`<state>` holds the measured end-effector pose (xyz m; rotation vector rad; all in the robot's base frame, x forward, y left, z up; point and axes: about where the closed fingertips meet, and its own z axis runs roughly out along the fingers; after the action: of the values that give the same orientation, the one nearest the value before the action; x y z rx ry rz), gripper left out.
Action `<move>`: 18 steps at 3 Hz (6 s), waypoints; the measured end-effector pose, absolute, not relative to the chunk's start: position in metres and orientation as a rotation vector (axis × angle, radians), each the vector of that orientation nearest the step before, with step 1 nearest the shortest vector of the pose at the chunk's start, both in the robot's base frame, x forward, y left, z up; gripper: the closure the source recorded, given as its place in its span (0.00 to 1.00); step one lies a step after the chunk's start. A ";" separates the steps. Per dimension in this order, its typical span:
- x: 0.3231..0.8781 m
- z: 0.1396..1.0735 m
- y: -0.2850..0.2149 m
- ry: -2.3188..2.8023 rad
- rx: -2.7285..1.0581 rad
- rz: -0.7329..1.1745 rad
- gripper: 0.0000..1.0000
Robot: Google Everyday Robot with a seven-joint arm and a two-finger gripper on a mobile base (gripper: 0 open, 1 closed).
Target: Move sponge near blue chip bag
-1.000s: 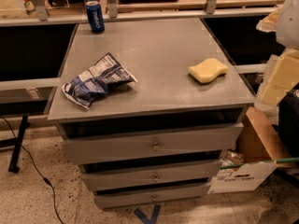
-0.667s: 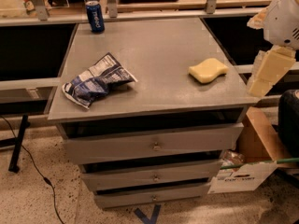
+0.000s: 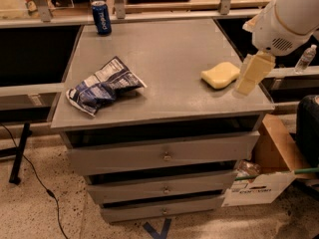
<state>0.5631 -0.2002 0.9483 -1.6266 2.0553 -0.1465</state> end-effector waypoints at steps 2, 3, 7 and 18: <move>0.642 0.896 -0.199 2.023 -1.531 -0.122 0.00; 0.680 0.866 -0.189 2.018 -1.496 -0.063 0.00; 0.753 0.835 -0.144 2.050 -1.454 -0.006 0.00; 0.716 0.826 -0.202 2.161 -1.390 0.040 0.44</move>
Offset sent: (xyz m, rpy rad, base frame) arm 0.1312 0.0034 -0.0841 0.1167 -0.0844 -0.0469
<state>0.7157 -0.2021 0.8262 -1.3903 2.1607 0.0402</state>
